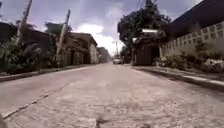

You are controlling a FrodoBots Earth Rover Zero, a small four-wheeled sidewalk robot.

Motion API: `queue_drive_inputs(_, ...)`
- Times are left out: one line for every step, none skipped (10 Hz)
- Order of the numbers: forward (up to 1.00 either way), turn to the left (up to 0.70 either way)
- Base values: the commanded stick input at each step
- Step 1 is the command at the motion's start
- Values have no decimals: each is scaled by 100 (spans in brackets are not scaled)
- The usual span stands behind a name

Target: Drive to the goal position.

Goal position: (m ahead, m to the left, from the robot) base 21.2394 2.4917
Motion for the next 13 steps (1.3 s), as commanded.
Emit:
queue_drive_inputs(85, 1)
queue_drive_inputs(85, 1)
queue_drive_inputs(85, 1)
queue_drive_inputs(85, 1)
queue_drive_inputs(85, 1)
queue_drive_inputs(85, 1)
queue_drive_inputs(85, 1)
queue_drive_inputs(85, 1)
queue_drive_inputs(85, 1)
queue_drive_inputs(85, 1)
queue_drive_inputs(85, -16)
queue_drive_inputs(85, -33)
queue_drive_inputs(85, -33)
